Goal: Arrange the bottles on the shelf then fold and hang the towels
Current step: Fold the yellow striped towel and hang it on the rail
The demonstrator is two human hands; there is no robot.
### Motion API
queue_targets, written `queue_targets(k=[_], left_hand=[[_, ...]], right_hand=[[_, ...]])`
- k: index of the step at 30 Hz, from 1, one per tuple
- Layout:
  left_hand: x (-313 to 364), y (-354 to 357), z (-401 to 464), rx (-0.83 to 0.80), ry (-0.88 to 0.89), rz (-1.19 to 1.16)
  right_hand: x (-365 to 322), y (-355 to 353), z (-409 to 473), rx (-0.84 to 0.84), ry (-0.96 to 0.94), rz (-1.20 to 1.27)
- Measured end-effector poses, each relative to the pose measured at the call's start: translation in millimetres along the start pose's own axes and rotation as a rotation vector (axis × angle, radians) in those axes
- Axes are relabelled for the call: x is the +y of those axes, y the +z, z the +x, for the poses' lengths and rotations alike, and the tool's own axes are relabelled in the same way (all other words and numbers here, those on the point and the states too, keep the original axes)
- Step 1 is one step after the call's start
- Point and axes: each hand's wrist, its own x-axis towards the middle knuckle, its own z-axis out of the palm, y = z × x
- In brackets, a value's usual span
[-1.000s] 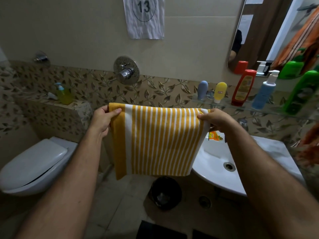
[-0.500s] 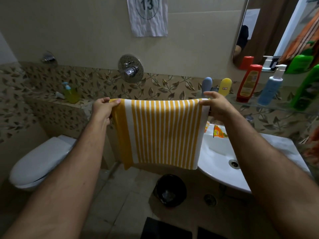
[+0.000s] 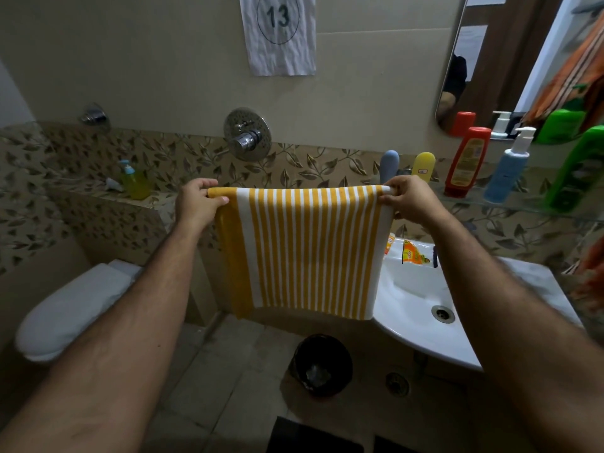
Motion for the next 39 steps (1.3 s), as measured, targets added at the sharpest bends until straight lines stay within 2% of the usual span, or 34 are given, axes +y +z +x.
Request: queue_targets(k=[7,13,16,20,22,25,28,31,35,39], left_hand=[[-5,-2,-11,0.049,0.177,0.252],[-4,-4,-12,-0.032,0.244,0.276],[-6,-8,-8,-0.13,0.224,0.211],[-3,-11,-9,-0.213,0.194,0.034],[2,-10,-10,-0.245,0.161,-0.063],[11,-2,-11,-0.228,0.106,-0.199],[16,8,-15,-0.155,0.054,-0.282],[18,18,-19,-0.091,-0.009,-0.333],[26,32,-21,0.013,-0.139,-0.428],[38,41,-18,0.024,-0.256,-0.542]], right_hand=[[0,-6,-6,0.072,-0.067,-0.253],[5,-15,-9,0.089,-0.044,-0.096],[7,-20,-9,0.088,-0.055,0.012],[13,-28,-11,0.016,-0.006,0.421],[13,-29,-10,-0.011,0.012,0.519],[10,-26,-8,0.005,0.016,0.511],[11,-23,-4,0.099,0.028,0.459],[16,-19,2,0.152,0.101,0.479],[22,-13,11,0.065,0.22,0.628],[31,-11,13,-0.114,0.205,0.525]])
